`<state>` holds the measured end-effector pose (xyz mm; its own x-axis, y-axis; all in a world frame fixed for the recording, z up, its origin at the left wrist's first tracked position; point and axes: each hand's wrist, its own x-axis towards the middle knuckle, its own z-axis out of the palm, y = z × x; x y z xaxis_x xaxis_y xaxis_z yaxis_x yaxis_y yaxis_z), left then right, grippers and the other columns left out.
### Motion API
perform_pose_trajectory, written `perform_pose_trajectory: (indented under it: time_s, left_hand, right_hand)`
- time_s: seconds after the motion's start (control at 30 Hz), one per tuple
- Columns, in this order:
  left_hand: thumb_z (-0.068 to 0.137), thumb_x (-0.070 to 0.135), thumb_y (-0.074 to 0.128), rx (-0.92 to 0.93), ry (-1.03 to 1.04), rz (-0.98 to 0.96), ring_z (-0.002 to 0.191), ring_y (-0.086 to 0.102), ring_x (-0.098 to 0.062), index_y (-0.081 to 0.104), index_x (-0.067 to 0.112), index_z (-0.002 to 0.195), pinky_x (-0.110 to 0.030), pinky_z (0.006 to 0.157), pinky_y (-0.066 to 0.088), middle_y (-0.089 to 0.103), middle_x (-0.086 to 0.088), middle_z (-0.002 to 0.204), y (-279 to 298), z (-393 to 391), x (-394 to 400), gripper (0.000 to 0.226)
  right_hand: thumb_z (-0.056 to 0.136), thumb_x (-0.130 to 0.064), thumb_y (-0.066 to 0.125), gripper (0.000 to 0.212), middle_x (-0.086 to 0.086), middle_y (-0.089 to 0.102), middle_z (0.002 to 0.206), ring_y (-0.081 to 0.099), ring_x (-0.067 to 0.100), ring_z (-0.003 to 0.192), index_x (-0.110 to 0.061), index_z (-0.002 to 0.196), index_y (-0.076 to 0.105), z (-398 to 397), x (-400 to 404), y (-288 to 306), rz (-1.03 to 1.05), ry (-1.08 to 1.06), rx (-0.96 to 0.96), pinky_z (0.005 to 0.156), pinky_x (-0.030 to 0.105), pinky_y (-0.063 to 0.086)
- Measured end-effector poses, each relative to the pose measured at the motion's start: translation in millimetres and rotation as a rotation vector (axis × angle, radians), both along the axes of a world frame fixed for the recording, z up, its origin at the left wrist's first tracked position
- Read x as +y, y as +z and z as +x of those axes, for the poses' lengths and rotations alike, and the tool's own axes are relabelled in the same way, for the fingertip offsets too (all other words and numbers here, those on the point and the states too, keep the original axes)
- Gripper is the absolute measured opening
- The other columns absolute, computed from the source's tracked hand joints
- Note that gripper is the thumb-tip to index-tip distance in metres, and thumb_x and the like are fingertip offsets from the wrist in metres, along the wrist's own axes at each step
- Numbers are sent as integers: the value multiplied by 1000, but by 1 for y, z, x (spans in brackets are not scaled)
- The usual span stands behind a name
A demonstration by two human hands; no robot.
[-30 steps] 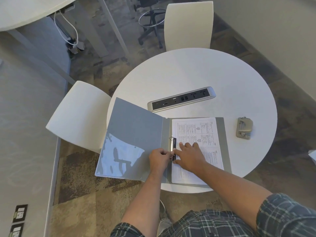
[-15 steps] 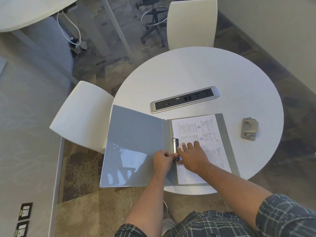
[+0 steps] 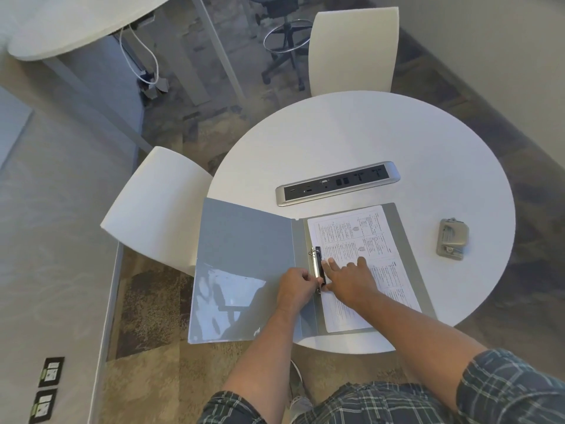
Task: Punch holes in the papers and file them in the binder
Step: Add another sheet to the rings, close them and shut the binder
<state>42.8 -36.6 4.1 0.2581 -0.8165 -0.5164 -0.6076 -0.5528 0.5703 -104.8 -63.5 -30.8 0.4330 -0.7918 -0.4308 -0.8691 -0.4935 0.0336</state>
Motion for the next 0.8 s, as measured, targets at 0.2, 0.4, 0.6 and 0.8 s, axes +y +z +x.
perform_pose_trajectory:
  time_s: [0.2, 0.4, 0.6, 0.8]
  left_hand:
    - [86, 28, 66, -407, -245, -239, 103, 65, -26, 73, 18, 95, -36, 91, 52, 66, -3, 108, 48, 14, -32, 16]
    - [82, 47, 70, -910, -49, -319, 154, 0, -47, 28, 24, 155, -61, 117, 18, 0, -32, 164, 106, 56, -66, 87]
    - [84, 61, 64, -706, 114, 46, 145, 29, -47, -4, 23, 160, -65, 111, 26, 20, -34, 159, 134, 82, -70, 108]
    - [82, 60, 63, -696, 216, 84, 145, 24, -51, 13, 21, 157, -63, 111, 26, 19, -35, 159, 144, 95, -73, 98]
  right_hand:
    - [104, -60, 31, 73, -4, 28, 167, 64, 30, 121, -22, 163, 11, -1, -5, 4, 55, -23, -38, 110, 52, 29]
    - [105, -56, 34, 72, -7, 29, 167, 63, 25, 124, -26, 164, 5, -6, -7, 12, 113, -30, -41, 114, 54, 28]
    - [94, -69, 47, 90, -9, 17, 170, 55, 24, 134, -32, 163, 5, -15, -7, 6, 213, -60, -113, 113, 53, 31]
    - [91, -71, 49, 93, -10, 8, 171, 52, 25, 137, -34, 163, 2, -22, -6, 2, 245, -48, -136, 115, 55, 30]
